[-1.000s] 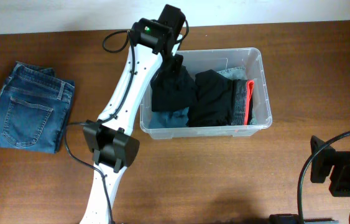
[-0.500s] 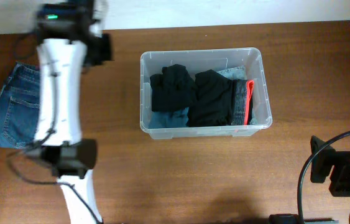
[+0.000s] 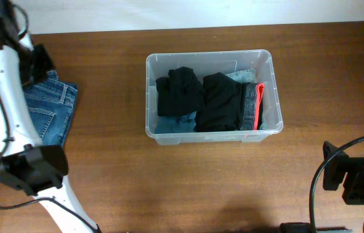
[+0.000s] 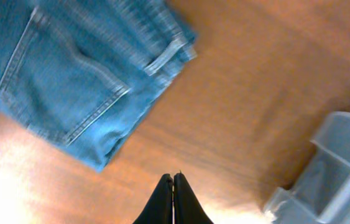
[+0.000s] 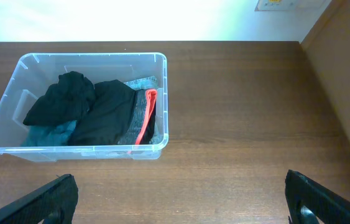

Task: Pack container
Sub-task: 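Withdraw the left gripper from the bin toward the folded blue jeans, then lower the left gripper to the blue jeans' edge and grasp it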

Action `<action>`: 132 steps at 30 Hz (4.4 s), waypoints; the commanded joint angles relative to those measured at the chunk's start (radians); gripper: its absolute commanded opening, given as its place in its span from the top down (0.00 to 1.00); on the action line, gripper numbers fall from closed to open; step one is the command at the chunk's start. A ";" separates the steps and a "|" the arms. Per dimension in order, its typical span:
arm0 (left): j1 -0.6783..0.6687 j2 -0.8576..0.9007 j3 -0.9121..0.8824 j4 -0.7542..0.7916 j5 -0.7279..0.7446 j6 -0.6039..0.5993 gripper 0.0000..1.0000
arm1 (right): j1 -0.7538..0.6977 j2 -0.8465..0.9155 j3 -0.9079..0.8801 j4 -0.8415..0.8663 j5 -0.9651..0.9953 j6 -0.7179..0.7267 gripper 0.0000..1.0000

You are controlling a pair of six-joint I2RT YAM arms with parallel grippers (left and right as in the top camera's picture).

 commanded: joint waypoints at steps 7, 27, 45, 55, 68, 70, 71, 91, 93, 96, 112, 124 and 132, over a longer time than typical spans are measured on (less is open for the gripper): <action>0.184 -0.003 -0.222 0.005 0.015 -0.009 0.88 | -0.006 0.003 0.002 0.004 0.011 0.006 0.02; 0.452 -0.100 -0.334 0.047 0.111 -0.002 0.85 | -0.006 0.003 0.002 0.004 0.011 0.006 0.01; 0.451 -0.210 -0.570 0.216 0.175 -0.020 0.84 | -0.006 0.003 0.002 0.004 0.011 0.006 0.02; 0.451 -0.339 -1.009 0.589 0.193 -0.005 0.81 | -0.006 0.003 0.002 0.004 0.011 0.006 0.02; 0.479 -0.442 -1.423 0.965 0.280 -0.017 0.80 | -0.006 0.003 0.002 0.004 0.011 0.006 0.01; 0.489 -0.442 -1.457 0.998 0.297 -0.017 0.80 | -0.006 0.003 0.002 0.004 0.011 0.006 0.01; 0.496 -0.442 -1.468 1.009 0.312 -0.017 0.80 | -0.006 0.003 0.002 0.004 0.011 0.006 0.02; 0.543 -0.442 -1.514 1.088 0.451 -0.002 0.02 | -0.006 0.003 0.002 0.003 0.011 0.006 0.02; 0.543 -0.442 -1.549 1.127 0.452 -0.002 0.02 | -0.006 0.003 0.002 0.004 0.011 0.006 0.02; 0.543 -0.442 -1.611 1.218 0.495 -0.019 0.02 | -0.006 0.003 0.002 0.004 0.011 0.006 0.02; 0.543 -0.442 -1.746 1.508 0.545 -0.121 0.01 | -0.006 0.003 0.002 0.004 0.011 0.006 0.02; 0.543 -0.442 -1.746 1.524 0.547 -0.145 0.41 | -0.006 0.003 0.002 0.004 0.011 0.006 0.01; 0.543 -0.452 -1.745 1.614 0.714 -0.146 0.83 | -0.006 0.003 0.002 0.004 0.011 0.006 0.02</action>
